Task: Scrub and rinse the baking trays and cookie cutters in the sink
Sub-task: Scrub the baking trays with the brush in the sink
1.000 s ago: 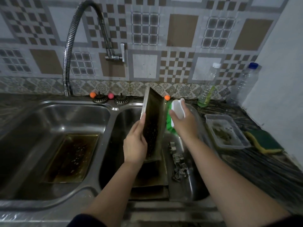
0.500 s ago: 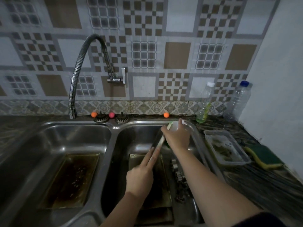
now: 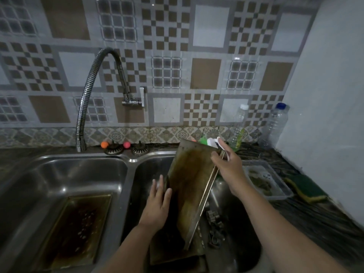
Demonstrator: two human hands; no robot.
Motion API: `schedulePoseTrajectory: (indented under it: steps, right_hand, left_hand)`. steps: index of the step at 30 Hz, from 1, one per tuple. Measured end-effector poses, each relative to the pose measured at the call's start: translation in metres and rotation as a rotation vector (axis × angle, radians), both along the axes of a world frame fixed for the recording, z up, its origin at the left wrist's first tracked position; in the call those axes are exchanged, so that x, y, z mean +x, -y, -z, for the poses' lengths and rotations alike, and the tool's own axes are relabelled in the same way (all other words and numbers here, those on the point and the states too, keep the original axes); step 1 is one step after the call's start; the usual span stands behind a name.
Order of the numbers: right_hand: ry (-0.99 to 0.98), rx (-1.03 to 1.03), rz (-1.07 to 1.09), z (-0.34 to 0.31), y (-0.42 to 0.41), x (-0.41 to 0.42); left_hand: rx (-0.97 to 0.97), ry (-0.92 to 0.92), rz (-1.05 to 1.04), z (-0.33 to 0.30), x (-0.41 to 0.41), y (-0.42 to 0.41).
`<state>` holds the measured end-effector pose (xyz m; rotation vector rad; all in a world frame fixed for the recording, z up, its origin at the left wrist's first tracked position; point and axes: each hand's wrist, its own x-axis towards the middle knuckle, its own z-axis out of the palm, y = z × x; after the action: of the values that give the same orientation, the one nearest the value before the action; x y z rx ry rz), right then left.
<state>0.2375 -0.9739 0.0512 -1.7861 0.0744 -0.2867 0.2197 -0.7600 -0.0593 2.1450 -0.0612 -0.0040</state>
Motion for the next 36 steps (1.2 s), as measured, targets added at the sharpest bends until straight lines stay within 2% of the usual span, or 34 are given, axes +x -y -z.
schedulePoseTrajectory:
  steps: [4, 8, 12, 15, 20, 24, 27, 32, 36]
  right_hand:
    - [0.026, -0.024, -0.060, 0.018, 0.008, -0.006]
    - [0.029, -0.054, -0.015, 0.031, 0.011, -0.007]
    - [0.030, -0.321, 0.043, 0.042, 0.022, -0.007]
    - [-0.011, -0.449, 0.093, 0.049, 0.033, 0.000]
    - [-0.082, -0.421, 0.141, 0.051, 0.042, 0.017]
    - [-0.036, -0.372, 0.202, 0.043, 0.045, 0.023]
    - [0.033, -0.454, 0.240, 0.033, 0.041, 0.015]
    - [0.182, -0.659, 0.061, 0.036, -0.015, -0.021]
    - [0.249, -0.608, -0.165, 0.069, -0.066, -0.072]
  left_hand:
    - [-0.072, -0.070, 0.037, 0.007, 0.007, -0.006]
    - [-0.040, -0.020, 0.045, 0.010, -0.004, -0.002]
    - [-0.038, 0.060, 0.015, 0.016, -0.015, -0.011]
    - [-0.129, 0.154, -0.011, 0.005, -0.021, -0.016]
    - [-0.248, 0.248, -0.048, -0.016, -0.026, -0.012]
    - [-0.253, 0.294, -0.111, -0.020, -0.027, -0.014]
    - [-0.275, 0.292, -0.217, -0.020, -0.029, -0.012]
    - [-0.389, 0.340, -0.235, -0.034, -0.025, 0.012]
    - [-0.452, 0.329, -0.263, -0.046, -0.010, 0.021]
